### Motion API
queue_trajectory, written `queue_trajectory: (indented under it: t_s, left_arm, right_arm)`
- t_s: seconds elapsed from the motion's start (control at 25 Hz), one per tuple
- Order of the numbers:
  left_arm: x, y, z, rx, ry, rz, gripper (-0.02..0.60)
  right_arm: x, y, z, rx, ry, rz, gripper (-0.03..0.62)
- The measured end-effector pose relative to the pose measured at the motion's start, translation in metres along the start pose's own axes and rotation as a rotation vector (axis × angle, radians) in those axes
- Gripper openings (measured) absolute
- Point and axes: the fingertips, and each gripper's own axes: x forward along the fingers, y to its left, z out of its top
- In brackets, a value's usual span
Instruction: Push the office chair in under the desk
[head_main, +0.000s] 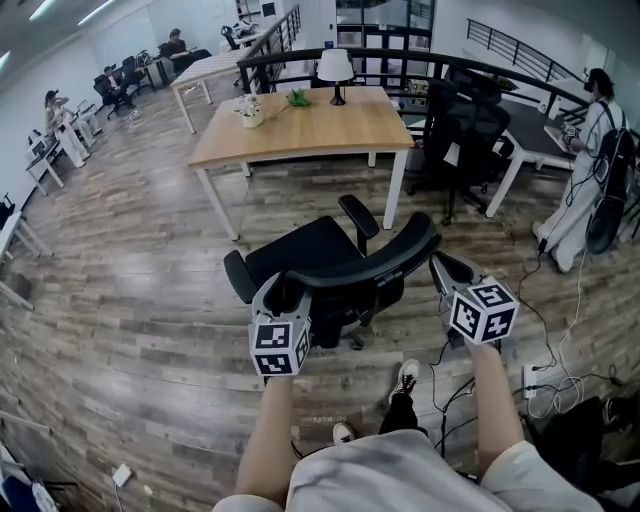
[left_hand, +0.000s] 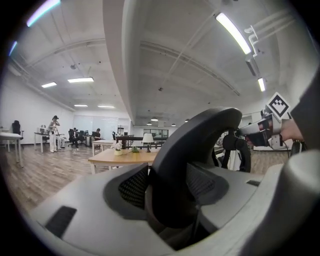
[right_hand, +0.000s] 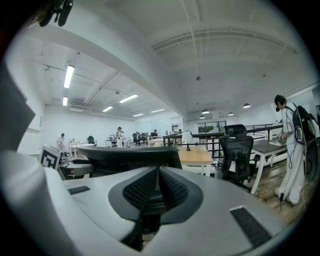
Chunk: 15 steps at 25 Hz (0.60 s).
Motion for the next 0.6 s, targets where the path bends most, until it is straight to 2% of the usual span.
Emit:
queue_trajectory:
  t_s: [0.08,0.32,0.6]
  left_arm:
    - [-0.006,0.011,-0.001,-0.013,-0.006,0.013,0.267]
    - [-0.018,0.036,-0.002,0.0,-0.021,0.003,0.262]
    - [-0.022,0.052,-0.004,0.019,-0.018,-0.023,0.267]
  right_arm:
    - [0.006,0.0,-0.002,-0.007,0.008,-0.004,0.059]
    - [0.035,0.011,-0.015,-0.079,0.073,0.026,0.226]
    - [0.06,0.019,-0.031,-0.123,0.127,0.04,0.278]
